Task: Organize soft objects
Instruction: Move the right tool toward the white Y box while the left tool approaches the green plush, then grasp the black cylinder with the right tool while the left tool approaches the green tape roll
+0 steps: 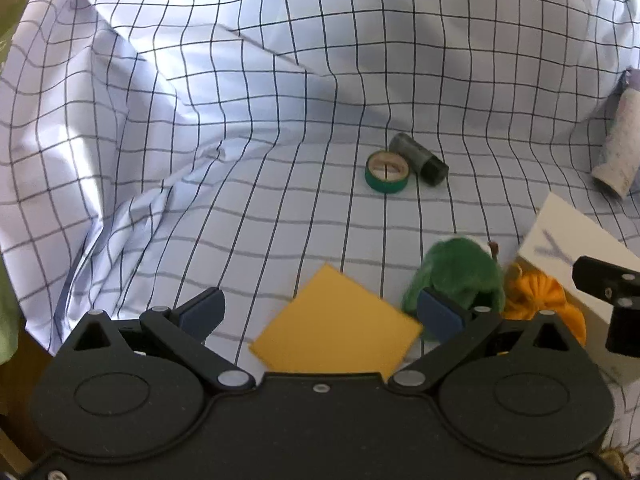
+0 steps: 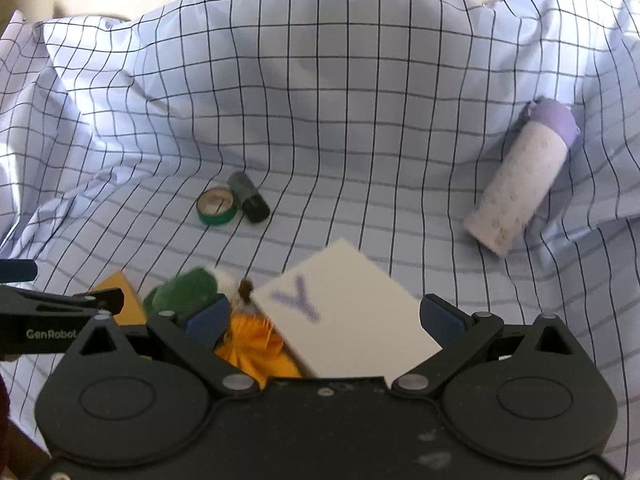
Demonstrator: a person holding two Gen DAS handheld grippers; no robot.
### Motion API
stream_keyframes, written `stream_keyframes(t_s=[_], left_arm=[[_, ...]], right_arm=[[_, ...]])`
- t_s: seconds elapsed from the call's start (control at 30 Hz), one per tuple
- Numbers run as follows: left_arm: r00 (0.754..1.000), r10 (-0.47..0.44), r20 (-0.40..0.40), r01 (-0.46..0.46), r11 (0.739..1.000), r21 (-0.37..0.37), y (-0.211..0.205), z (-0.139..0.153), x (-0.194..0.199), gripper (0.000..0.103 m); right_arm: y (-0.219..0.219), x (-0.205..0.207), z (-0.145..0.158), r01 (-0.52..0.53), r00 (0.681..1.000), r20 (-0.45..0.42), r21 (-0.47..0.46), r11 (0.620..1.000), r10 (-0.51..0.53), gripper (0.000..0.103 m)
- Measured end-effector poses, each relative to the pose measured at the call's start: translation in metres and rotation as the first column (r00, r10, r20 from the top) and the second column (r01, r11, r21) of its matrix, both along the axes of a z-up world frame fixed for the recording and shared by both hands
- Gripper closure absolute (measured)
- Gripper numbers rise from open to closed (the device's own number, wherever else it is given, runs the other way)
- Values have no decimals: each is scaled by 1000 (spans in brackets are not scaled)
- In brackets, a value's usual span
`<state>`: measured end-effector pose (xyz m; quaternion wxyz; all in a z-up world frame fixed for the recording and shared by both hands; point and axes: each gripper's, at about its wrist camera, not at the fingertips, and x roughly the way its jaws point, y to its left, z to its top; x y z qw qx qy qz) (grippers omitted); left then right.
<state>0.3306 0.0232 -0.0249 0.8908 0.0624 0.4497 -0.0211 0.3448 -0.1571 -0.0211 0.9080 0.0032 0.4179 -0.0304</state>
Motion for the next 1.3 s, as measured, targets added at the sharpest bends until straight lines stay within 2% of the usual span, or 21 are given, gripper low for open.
stream_keyframes(t_s=[0.33, 0.47, 0.6, 0.67, 0.73, 0.83, 0.97, 1.07, 1.2, 1.3], left_arm=[[1000, -5, -11, 6, 1000, 9, 1, -18, 40, 4], [1000, -9, -22, 10, 1000, 13, 4, -26, 53, 4], [999, -12, -31, 13, 1000, 19, 6, -32, 61, 4], [999, -19, -34, 19, 1000, -6, 8, -32, 61, 5], [998, -46, -34, 45, 998, -46, 8, -29, 56, 5], [994, -113, -10, 112, 990, -80, 2, -22, 42, 5], [976, -220, 10, 220, 973, -76, -16, -18, 27, 5], [964, -264, 24, 265, 962, -60, -30, -16, 24, 5], [967, -255, 9, 254, 964, -82, -36, -18, 37, 5], [978, -210, 9, 210, 975, -66, -31, -18, 50, 5]], right_arm=[[-7, 52, -12, -2, 999, 34, 9, 1000, 2, 2], [-7, 69, -23, -29, 1000, 12, 8, 1000, 29, 5], [0, 67, -28, -99, 995, 11, -5, 995, 99, 5], [5, 63, -29, -121, 992, 26, -43, 992, 122, 5], [3, 62, -31, -118, 992, 27, -57, 991, 119, 5], [-6, 59, -29, -100, 995, 29, -23, 995, 100, 5], [-18, 52, -21, -56, 997, 47, -10, 998, 57, 4], [-24, 50, -16, -41, 998, 51, -5, 999, 41, 4], [-30, 56, -11, -29, 998, 55, 19, 999, 28, 4], [-29, 69, -12, -27, 999, 44, 29, 999, 25, 4]])
